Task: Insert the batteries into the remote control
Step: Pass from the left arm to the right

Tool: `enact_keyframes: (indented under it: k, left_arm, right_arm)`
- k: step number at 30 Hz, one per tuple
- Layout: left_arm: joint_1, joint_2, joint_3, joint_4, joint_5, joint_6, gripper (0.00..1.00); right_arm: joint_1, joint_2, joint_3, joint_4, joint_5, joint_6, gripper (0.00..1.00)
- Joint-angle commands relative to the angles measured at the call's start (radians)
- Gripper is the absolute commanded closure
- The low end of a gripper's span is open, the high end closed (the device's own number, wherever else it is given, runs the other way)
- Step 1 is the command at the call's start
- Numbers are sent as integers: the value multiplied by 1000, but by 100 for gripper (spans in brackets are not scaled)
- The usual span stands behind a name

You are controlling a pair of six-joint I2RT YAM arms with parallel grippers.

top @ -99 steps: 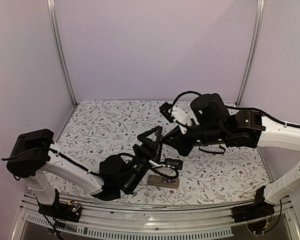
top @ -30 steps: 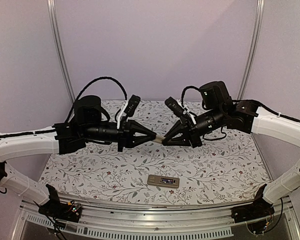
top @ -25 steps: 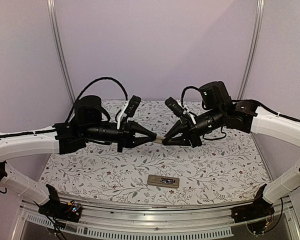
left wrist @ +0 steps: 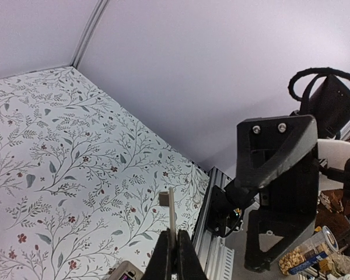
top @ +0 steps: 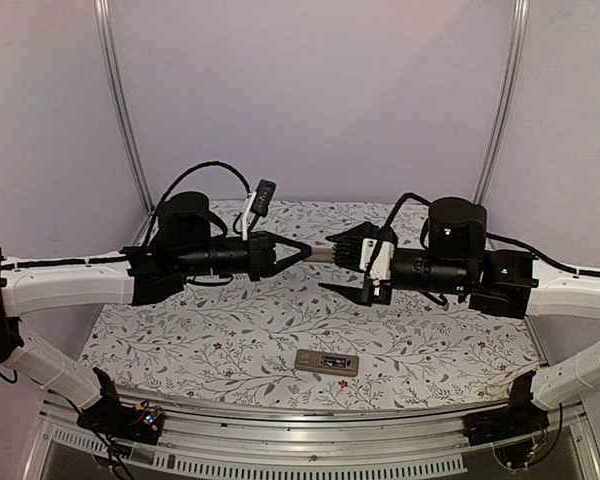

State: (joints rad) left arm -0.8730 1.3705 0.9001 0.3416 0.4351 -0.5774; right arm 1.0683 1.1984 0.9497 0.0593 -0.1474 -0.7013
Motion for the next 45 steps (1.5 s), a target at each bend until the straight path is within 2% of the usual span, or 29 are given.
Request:
enact_keyframes:
  k: [1,3,6,9,14,19,24,31,37,41,42,45]
  left_arm:
    - [13,2,-14,40,30,-15,100]
    - [14,2,-12,38,34,-15,100]
    - [14,5,-11,29,29,-9,100]
    - [14,13,-7,30,40,-6,100]
    - [14,19,2,39,62,-10,100]
    - [14,24,2,43,67,-11,100]
    - [13,24,5,51,74,-16,100]
    - [14,19,9,44,74,-16,100]
    - [13,21,10,46,82,-16,100]
    - [14,22,12,37,81,-6,99]
    - [14,22,14,34,85,-3,90]
    - [13,21,20,13,78,15,50]
  right_arm:
    - [-2,66,51,-28,120,-93,32]
    - [-2,97,66,-37,177,-91,36]
    - [-2,117,75,-41,185,-86,41]
    - [-2,118,75,-35,199,-75,52]
    - [-2,119,65,-39,218,-77,53]
    - [-2,119,67,-39,218,-73,69]
    - [-4,122,63,-45,222,-79,67]
    - [-4,121,62,-48,234,-90,70]
    - [-4,123,65,-53,243,-94,80]
    - [-4,122,78,-84,227,-66,83]
    - [-4,121,78,-86,226,-58,83]
    - [-4,114,80,-104,227,-40,84]
